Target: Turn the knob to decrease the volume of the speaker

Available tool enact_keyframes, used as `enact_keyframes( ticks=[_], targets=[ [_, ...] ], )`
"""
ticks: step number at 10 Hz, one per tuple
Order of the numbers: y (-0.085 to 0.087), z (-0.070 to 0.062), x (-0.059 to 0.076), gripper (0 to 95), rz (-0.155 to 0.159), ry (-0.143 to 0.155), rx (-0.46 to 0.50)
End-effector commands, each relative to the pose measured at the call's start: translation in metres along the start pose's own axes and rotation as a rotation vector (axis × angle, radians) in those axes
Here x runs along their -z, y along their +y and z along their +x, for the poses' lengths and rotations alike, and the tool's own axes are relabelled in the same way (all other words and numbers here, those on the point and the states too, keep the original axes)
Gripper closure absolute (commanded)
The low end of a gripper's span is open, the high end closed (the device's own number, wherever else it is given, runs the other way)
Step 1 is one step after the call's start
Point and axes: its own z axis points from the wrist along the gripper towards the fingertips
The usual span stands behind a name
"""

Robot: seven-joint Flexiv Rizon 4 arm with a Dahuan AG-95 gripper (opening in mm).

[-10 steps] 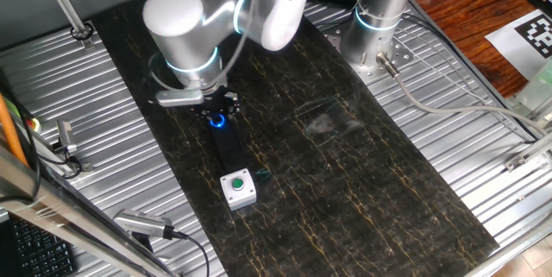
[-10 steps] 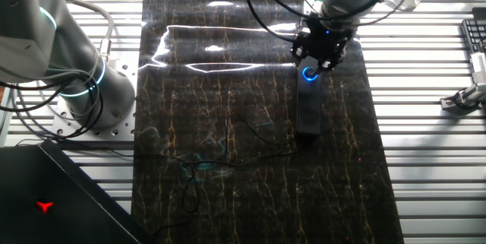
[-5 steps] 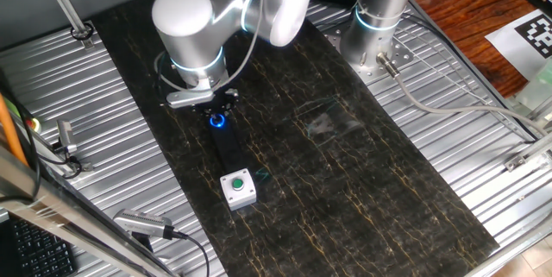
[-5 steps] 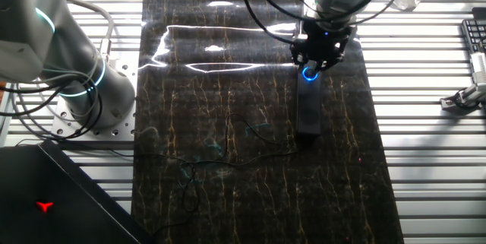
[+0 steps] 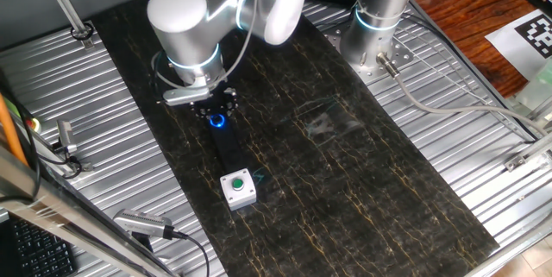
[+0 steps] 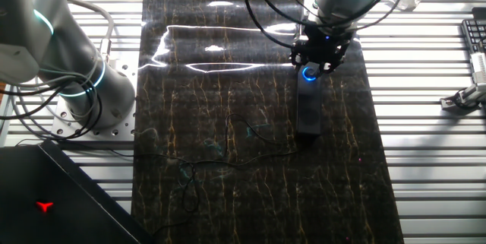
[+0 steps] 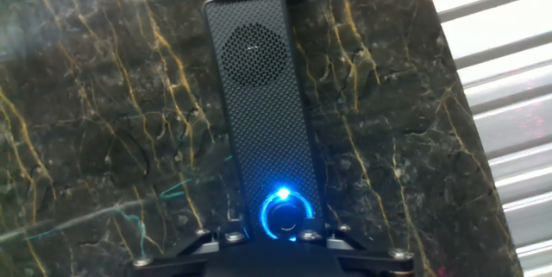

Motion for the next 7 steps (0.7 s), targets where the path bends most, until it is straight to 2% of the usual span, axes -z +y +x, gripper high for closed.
enact_keyframes(
  ticks=[1,7],
  targets=[
    [0.0001,-0.0003,-0.002,57.0,0.006,0.002,0.001],
    [-0.0004,-0.0013,-0.0041,57.0,0.015,-0.003,0.004]
  ],
)
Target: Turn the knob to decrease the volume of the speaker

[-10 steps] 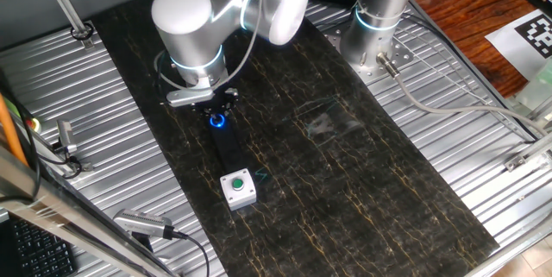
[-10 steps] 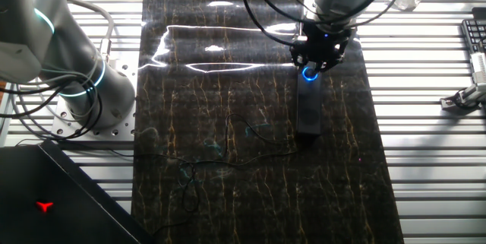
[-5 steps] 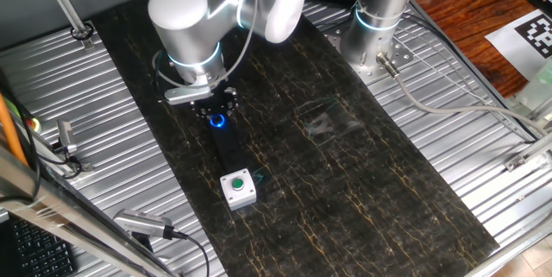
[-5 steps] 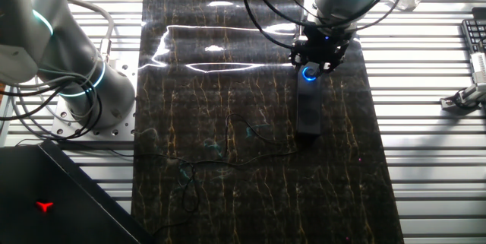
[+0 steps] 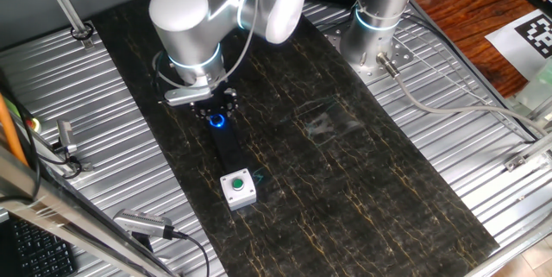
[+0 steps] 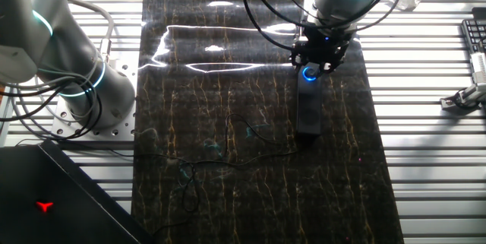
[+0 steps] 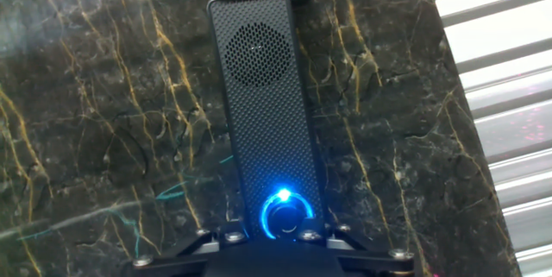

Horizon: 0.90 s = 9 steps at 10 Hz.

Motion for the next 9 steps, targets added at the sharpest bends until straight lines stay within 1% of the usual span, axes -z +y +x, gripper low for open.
enact_keyframes(
  ticks=[1,4,5,9],
  targets=[
    [0.0001,0.0003,-0.0002,57.0,0.006,0.001,0.004],
    [-0.0034,-0.0021,0.0018,57.0,0.014,0.001,0.005],
    [-0.0048,-0.0033,0.0022,38.0,0.015,0.006,0.009],
    [-0.0044,-0.0033,-0.0034,38.0,0.024,0.002,0.007]
  ],
)
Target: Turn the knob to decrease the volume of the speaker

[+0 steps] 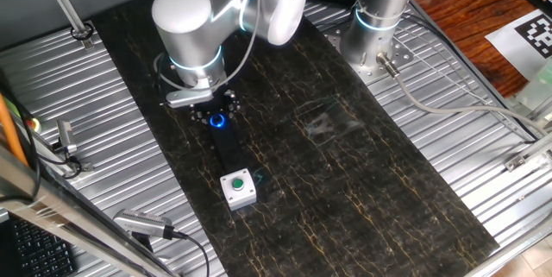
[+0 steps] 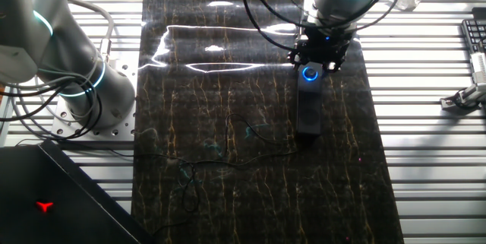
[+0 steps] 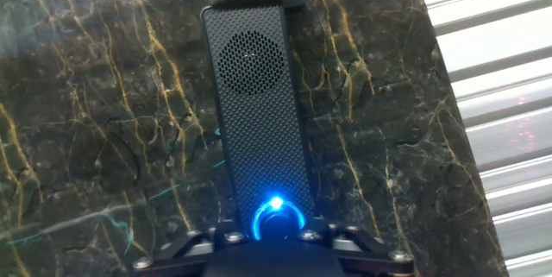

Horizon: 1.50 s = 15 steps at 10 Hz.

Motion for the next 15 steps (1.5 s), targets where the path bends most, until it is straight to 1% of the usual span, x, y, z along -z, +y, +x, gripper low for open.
enact_keyframes(
  ticks=[1,6,15],
  targets=[
    [0.0001,-0.0002,0.0002,57.0,-0.001,-0.001,-0.003],
    [0.0009,-0.0004,-0.004,57.0,0.002,-0.002,-0.006],
    [0.0002,-0.0004,-0.0014,57.0,0.002,-0.006,-0.006]
  ],
)
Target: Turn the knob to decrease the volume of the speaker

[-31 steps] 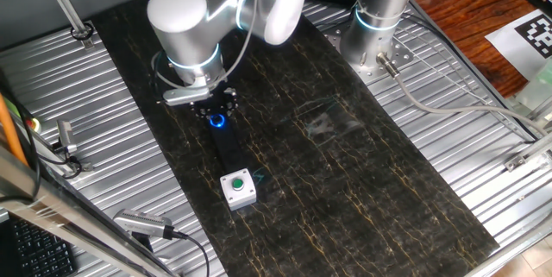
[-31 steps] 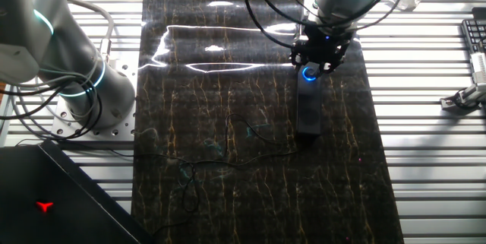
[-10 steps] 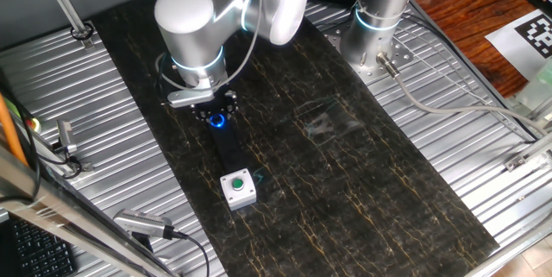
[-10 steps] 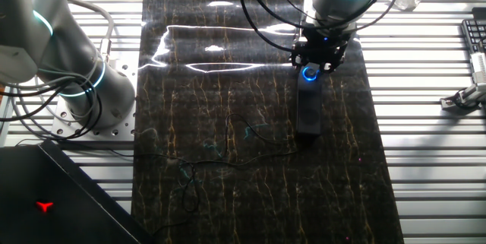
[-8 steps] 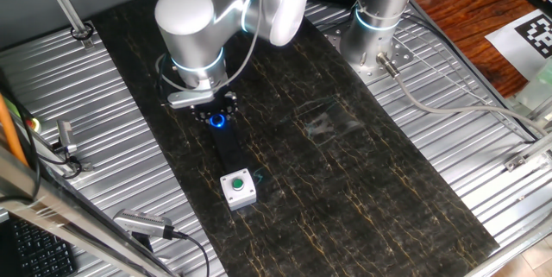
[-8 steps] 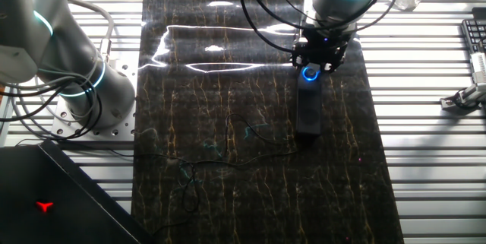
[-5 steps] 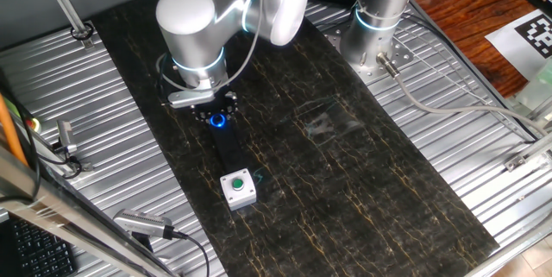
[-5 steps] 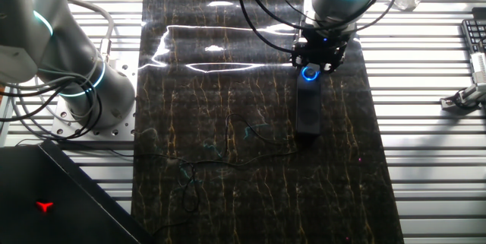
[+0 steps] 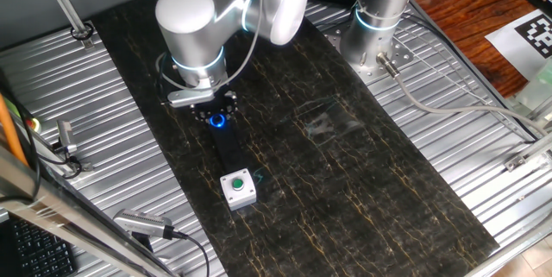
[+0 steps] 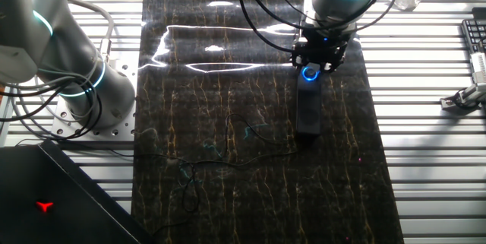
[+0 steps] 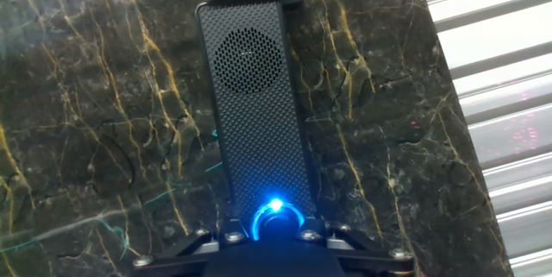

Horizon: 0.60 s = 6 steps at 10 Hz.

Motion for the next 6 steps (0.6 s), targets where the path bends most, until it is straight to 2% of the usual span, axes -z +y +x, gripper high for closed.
enact_keyframes(
  ticks=[1,6],
  targets=[
    [-0.0005,-0.0001,-0.0002,76.0,0.001,0.0,-0.002],
    [-0.0007,-0.0002,-0.0001,76.0,0.004,0.001,-0.015]
  ],
)
